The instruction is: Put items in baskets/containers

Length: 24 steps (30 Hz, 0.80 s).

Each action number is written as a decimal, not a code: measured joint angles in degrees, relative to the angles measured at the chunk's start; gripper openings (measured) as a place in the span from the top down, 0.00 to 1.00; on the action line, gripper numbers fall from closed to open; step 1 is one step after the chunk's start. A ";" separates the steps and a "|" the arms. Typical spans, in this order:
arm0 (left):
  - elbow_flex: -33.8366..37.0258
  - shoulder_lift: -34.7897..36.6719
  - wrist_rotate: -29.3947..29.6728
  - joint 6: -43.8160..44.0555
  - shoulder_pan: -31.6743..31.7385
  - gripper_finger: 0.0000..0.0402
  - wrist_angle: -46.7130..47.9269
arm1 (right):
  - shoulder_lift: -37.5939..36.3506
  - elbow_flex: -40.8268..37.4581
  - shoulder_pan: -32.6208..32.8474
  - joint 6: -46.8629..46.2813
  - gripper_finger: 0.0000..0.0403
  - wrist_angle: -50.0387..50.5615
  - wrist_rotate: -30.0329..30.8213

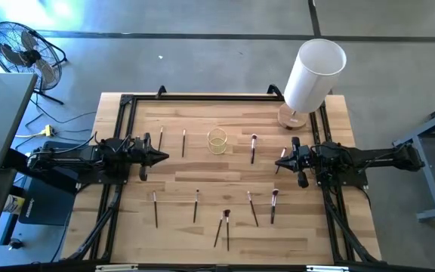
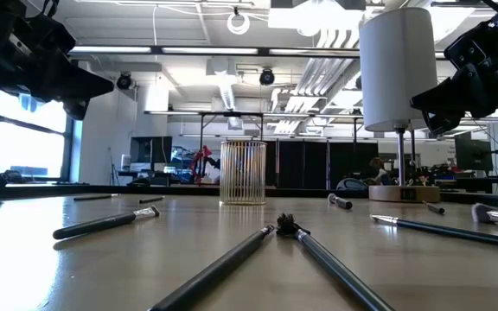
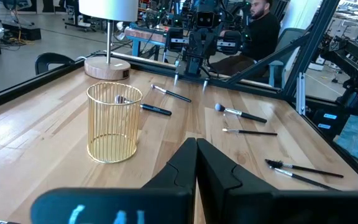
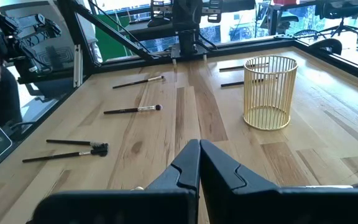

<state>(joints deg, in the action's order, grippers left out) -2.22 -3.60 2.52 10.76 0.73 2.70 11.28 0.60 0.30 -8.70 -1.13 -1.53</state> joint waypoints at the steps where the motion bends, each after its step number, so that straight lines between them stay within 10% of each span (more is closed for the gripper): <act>1: 0.01 0.00 0.02 0.02 0.00 0.99 -0.01 | -0.01 0.00 -0.01 -0.01 0.99 0.00 -0.01; 24: -3.22 -3.98 4.31 2.91 -2.15 1.00 -4.66 | 0.00 0.01 0.01 0.00 0.99 0.00 0.00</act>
<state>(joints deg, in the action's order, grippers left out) -5.43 -7.58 6.83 13.67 -1.42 -1.96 11.28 0.61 0.32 -8.71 -1.13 -1.54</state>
